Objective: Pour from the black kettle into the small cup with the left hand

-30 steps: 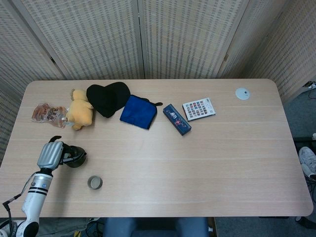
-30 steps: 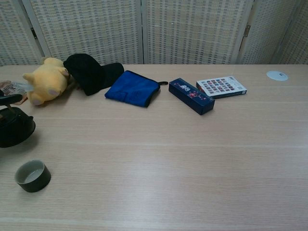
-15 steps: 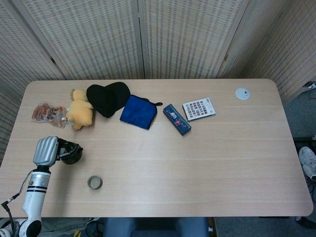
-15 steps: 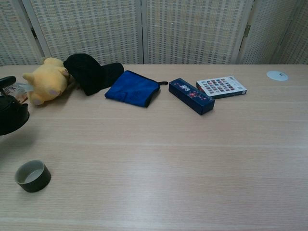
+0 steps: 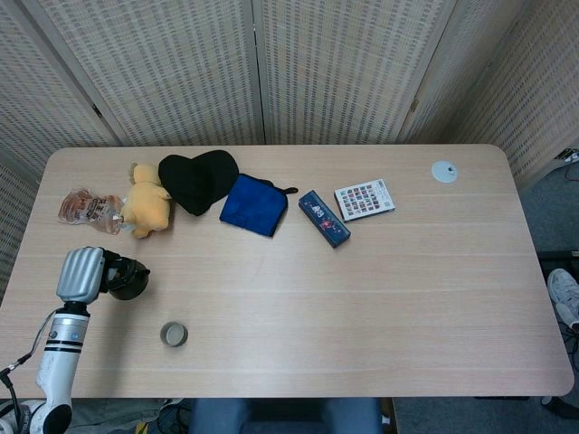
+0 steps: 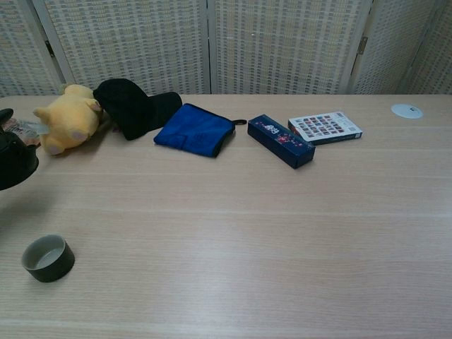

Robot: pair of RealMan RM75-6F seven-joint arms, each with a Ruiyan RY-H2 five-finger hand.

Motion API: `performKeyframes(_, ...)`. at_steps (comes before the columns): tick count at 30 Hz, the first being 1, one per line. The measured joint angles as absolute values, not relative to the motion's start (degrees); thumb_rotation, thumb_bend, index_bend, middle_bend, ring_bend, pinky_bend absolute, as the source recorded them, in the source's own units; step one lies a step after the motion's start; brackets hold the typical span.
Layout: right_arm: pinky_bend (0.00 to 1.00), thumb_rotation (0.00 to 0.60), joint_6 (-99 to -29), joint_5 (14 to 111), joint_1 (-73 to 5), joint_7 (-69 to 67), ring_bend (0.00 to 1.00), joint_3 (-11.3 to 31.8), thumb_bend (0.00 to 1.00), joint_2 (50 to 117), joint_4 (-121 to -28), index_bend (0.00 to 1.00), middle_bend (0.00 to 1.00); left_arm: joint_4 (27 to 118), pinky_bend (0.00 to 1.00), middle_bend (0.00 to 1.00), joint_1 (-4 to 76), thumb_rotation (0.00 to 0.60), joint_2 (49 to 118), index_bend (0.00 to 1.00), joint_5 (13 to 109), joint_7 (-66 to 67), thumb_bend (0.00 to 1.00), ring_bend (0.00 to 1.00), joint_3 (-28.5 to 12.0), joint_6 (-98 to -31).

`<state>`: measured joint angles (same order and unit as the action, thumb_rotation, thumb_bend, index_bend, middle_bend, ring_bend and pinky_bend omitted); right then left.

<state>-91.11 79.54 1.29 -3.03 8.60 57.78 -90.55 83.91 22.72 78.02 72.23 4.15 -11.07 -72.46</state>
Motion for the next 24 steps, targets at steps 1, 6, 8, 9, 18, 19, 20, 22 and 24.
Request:
performKeyframes(1, 0.0, 0.6, -91.08, 79.56, 1.27, -3.04, 0.12, 8.61, 0.13, 57.8, -90.52, 0.22, 0.24, 84.08, 0.58, 1.0, 22.69, 0.366, 77.81, 1.0, 72.36, 4.23, 0.4, 1.0, -11.02, -72.5)
performKeyframes(6, 0.0, 0.6, -91.21, 79.82, 1.21, -3.02, 0.12, 8.68, 0.13, 57.73, -90.54, 0.22, 0.24, 85.08, 0.58, 1.0, 22.53, 0.365, 76.33, 1.0, 73.9, 4.44, 0.4, 1.0, -10.31, -72.6)
performKeyframes(8, 0.0, 0.6, -91.38, 79.91, 1.16, -3.0, 0.12, 8.85, 0.13, 57.56, -90.65, 0.22, 0.24, 85.51, 0.58, 1.0, 22.47, 0.369, 75.67, 1.0, 74.66, 4.5, 0.4, 1.0, -9.98, -72.69)
performKeyframes(9, 0.0, 0.6, -91.48, 79.96, 1.1, -2.97, 0.12, 9.0, 0.13, 57.4, -90.74, 0.22, 0.24, 85.83, 0.58, 1.0, 22.43, 0.371, 75.23, 1.0, 75.16, 4.51, 0.4, 1.0, -9.76, -72.75)
performKeyframes(18, 0.0, 0.6, -92.24, 80.02, 0.6, -2.12, 0.12, 10.27, 0.13, 55.37, -92.54, 0.22, 0.24, 88.67, 0.58, 1.0, 21.83, 0.381, 71.75, 1.0, 79.56, 4.72, 0.4, 1.0, -7.5, -73.52)
performKeyframes(19, 0.0, 0.6, -92.2, 80.02, 0.53, -2.04, 0.12, 10.32, 0.13, 55.2, -92.72, 0.22, 0.24, 88.94, 0.58, 1.0, 21.72, 0.384, 71.49, 1.0, 80.07, 4.76, 0.4, 1.0, -7.18, -73.65)
performKeyframes(20, 0.0, 0.6, -92.11, 80.02, 0.47, -1.99, 0.12, 10.35, 0.13, 55.07, -92.88, 0.22, 0.24, 89.2, 0.58, 1.0, 21.6, 0.385, 71.25, 1.0, 80.59, 4.83, 0.4, 1.0, -6.85, -73.77)
performKeyframes(22, 0.0, 0.6, -91.82, 80.07, 0.34, -2.02, 0.12, 10.32, 0.13, 54.87, -93.2, 0.22, 0.24, 89.76, 0.58, 1.0, 21.33, 0.385, 70.61, 1.0, 81.8, 5.08, 0.4, 1.0, -5.98, -73.98)
performKeyframes(24, 0.0, 0.6, -91.59, 80.14, 0.25, -2.04, 0.12, 10.21, 0.13, 54.83, -93.3, 0.22, 0.24, 90.15, 0.58, 1.0, 21.09, 0.385, 70.09, 1.0, 83.05, 5.38, 0.4, 1.0, -5.15, -74.19)
